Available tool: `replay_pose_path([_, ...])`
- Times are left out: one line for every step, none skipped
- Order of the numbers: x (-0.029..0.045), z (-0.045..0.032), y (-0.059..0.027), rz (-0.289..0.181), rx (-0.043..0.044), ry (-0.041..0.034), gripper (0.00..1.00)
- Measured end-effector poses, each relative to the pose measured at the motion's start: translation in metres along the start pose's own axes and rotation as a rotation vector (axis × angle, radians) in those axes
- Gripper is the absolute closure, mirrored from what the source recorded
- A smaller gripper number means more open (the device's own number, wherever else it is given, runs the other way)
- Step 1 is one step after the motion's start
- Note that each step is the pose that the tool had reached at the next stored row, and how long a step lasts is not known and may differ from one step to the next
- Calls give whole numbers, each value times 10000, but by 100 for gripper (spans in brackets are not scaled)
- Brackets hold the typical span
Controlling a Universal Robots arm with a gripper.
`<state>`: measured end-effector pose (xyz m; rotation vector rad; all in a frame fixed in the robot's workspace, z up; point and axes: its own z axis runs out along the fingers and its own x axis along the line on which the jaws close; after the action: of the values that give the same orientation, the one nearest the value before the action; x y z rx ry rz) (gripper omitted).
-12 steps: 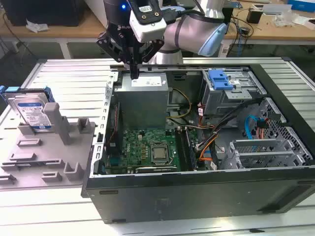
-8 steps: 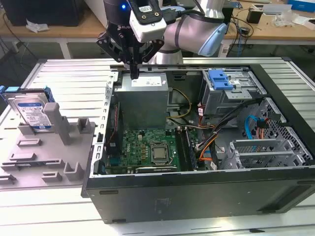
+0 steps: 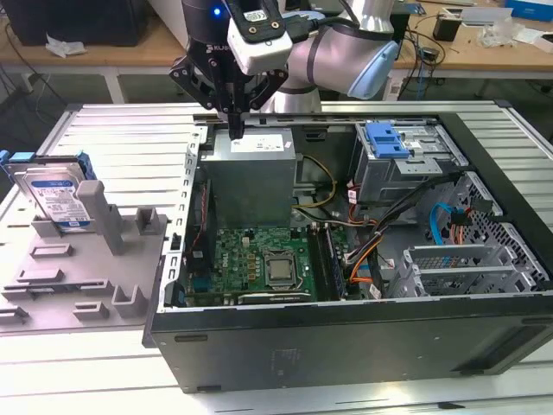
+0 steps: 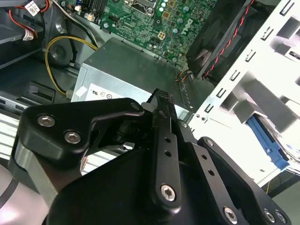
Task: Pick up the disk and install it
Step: 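Reach for the disk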
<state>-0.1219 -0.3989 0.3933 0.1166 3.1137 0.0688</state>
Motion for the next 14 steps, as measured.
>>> replay_pose_path([2, 0, 0, 0, -1, 0, 89])
replay_pose_path([7, 1, 0, 0, -2, -1, 89])
replay_pose_path([21, 1, -1, 0, -1, -1, 89])
replay_pose_path([66, 0, 1, 0, 0, 0, 89])
replay_pose_path([119, 1, 6, 0, -1, 0, 89])
replay_pose_path([216, 2, 22, 2, -1, -2, 89])
replay_pose_path([310, 3, 52, 5, 0, -1, 89])
replay_pose_path([357, 5, 69, 8, -1, -1, 89])
replay_pose_path([406, 6, 86, 7, 1, -1, 89])
replay_pose_path([463, 8, 107, 11, 0, -1, 89])
replay_pose_path([496, 9, 118, 12, 1, -1, 89])
replay_pose_path([526, 9, 129, 11, 3, -1, 89])
replay_pose_path([579, 10, 148, 14, 3, 1, 89])
replay_pose_path([614, 12, 159, 15, 2, -1, 89])
